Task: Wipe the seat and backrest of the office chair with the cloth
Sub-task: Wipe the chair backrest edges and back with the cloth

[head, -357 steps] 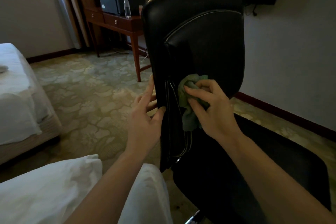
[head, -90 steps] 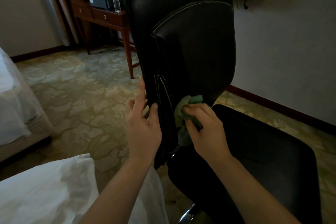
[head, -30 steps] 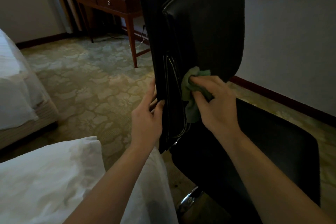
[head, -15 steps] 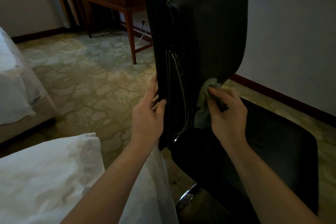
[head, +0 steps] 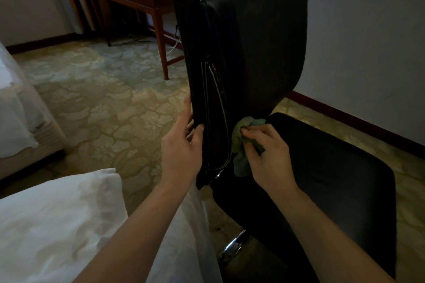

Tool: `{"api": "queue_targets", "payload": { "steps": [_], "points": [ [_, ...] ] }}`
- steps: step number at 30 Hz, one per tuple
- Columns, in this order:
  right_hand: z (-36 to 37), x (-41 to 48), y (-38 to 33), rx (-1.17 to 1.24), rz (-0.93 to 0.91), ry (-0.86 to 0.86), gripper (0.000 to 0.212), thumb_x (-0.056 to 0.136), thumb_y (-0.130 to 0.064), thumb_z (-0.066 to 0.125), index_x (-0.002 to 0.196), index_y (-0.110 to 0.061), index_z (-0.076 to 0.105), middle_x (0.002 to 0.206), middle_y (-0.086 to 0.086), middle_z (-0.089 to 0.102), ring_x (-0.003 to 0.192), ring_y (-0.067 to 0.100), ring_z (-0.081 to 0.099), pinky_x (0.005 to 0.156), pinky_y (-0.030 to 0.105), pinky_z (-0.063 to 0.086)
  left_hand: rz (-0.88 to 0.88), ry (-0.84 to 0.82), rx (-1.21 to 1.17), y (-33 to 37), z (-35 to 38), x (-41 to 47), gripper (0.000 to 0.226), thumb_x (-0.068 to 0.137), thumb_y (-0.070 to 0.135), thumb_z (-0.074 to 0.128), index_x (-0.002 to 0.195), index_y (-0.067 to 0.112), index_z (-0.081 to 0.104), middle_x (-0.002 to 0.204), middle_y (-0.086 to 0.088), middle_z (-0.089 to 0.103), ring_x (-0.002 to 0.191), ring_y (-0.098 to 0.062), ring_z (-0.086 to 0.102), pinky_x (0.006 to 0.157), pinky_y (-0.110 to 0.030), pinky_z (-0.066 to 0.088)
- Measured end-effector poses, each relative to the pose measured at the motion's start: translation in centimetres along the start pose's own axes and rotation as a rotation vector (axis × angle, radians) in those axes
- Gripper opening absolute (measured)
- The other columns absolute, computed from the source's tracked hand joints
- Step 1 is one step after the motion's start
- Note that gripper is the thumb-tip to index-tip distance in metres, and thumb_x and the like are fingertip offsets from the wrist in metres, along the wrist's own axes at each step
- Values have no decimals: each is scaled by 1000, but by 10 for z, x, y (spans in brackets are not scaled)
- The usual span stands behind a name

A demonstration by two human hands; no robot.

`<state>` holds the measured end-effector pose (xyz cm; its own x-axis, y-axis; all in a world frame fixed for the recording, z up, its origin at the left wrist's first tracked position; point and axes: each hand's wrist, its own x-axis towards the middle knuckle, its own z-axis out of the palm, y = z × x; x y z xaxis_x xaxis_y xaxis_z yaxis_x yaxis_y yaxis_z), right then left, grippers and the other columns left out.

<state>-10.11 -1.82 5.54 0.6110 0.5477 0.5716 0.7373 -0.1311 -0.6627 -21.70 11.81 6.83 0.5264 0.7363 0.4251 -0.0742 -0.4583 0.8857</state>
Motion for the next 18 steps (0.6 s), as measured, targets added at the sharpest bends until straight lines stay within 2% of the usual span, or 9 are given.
{"api": "queue_targets", "payload": {
  "steps": [3, 6, 10, 13, 18],
  "points": [
    [-11, 4, -2, -6, -7, 42, 30, 89, 5, 66, 114, -11, 71, 112, -1, 60, 106, 9, 61, 96, 26, 52, 10, 2, 4, 0, 0, 0, 68, 101, 4, 56, 154, 36, 30, 123, 17, 64, 118, 6, 61, 97, -16, 50],
    [-12, 14, -16, 36, -9, 139, 29, 90, 2, 65, 115, -11, 71, 113, 2, 60, 106, 6, 60, 95, 19, 50, 8, 4, -23, -1, 1, 0, 67, 101, 4, 56, 154, 35, 31, 126, 14, 65, 120, 2, 61, 98, -18, 51],
    [-4, 30, -35, 37, -48, 128, 27, 91, 0, 65, 115, -10, 71, 114, -1, 60, 107, 4, 59, 96, 14, 46, 14, 14, -36, 0, 1, 0, 68, 100, -2, 55, 153, 35, 32, 122, 20, 64, 119, 6, 60, 96, -16, 51],
    [2, 30, -36, 43, -28, 132, 26, 92, -2, 65, 115, -11, 71, 115, -3, 59, 108, 5, 59, 97, 16, 47, 11, 23, -32, -1, 3, 0, 68, 100, -2, 54, 152, 36, 32, 119, 28, 61, 118, 10, 59, 93, -13, 50],
    [10, 7, -15, 31, -54, 98, 28, 90, 1, 66, 116, -8, 70, 114, -6, 56, 109, 4, 58, 96, 18, 49, 17, 39, 4, -3, 3, -1, 67, 101, 6, 56, 152, 41, 31, 120, 30, 60, 117, 9, 59, 93, -13, 50]
  ]
}}
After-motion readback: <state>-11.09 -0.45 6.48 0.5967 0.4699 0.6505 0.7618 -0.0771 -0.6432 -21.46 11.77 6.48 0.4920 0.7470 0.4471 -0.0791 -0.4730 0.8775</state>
